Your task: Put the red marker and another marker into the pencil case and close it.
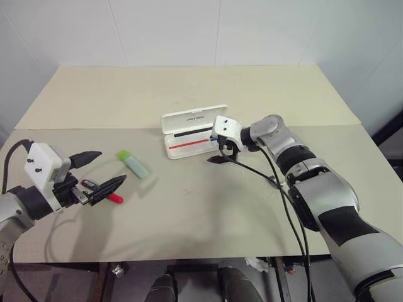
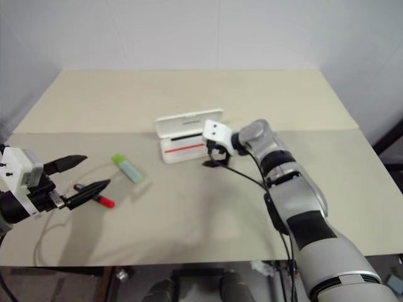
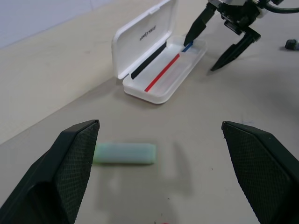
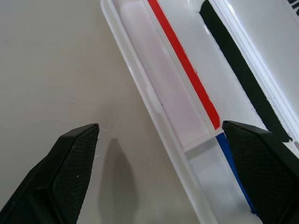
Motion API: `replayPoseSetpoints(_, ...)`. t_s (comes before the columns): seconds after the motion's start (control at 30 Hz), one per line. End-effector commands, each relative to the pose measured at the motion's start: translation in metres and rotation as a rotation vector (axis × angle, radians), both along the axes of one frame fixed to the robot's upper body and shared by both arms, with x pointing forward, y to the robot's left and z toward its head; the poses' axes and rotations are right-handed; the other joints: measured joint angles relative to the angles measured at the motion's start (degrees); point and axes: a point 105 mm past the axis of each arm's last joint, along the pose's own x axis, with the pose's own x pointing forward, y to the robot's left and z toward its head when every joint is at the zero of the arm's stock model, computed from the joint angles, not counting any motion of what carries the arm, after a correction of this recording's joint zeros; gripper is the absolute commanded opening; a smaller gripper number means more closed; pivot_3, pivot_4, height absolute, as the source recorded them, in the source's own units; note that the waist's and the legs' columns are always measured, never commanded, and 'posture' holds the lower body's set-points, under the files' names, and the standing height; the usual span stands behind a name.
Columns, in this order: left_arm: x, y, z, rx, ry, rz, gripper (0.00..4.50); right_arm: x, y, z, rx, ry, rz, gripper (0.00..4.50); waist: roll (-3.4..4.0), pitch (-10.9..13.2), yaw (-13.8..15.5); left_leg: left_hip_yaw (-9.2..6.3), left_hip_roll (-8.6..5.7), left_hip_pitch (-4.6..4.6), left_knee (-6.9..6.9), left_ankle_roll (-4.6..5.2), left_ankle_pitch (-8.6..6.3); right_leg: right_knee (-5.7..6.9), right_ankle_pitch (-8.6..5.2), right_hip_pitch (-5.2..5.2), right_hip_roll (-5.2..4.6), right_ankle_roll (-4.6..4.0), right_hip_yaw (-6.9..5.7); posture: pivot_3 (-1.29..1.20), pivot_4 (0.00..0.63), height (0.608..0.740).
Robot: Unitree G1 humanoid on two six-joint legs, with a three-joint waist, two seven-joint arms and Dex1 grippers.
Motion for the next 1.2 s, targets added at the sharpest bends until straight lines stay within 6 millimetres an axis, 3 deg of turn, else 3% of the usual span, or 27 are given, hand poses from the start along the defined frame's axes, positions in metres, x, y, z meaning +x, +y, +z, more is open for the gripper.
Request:
replayPoseSetpoints(0.03,-0.009,-0.001,0.01,0.009,-0.046,0.013,4.47,0.005,0.001,0.024,0.01,-0.057,-0.017,4.5,0.0,0.0,0.0,0.0,0.0,0.0,-0.01,0.0,0.0,-0.01,0.0,0.0,0.0,0.0,0.0,0.0,0.15,0.74)
replayPoseSetpoints(0.23,-0.012,-0.002,0.01,0.006,-0.044,0.023,4.47,0.008,-0.008,0.025,0.007,-0.06,-0.047,4.5,0.0,0.0,-0.02,0.0,-0.01,0.01,0.0,0.0,0.0,0.01,-0.01,0.0,0.0,-0.01,0.0,0.0,0.15,0.74)
replayPoseSetpoints(0.5,-0.01,-0.003,0.01,-0.002,-0.047,0.025,4.47,0.007,-0.029,0.012,-0.083,-0.01,-0.08,4.5,0.0,0.0,-0.03,0.02,-0.01,0.01,-0.01,0.0,0.0,-0.02,-0.01,0.0,0.0,-0.02,0.0,0.0,0.15,0.74)
replayPoseSetpoints(1.2,-0.021,-0.011,0.005,-0.053,-0.081,0.074,4.47,0.007,-0.002,0.009,-0.187,-0.008,-0.072,4.5,0.0,0.0,-1.09,0.01,0.01,0.03,0.0,0.0,0.0,0.04,-0.01,0.0,0.02,-0.02,0.02,0.0,0.15,0.74)
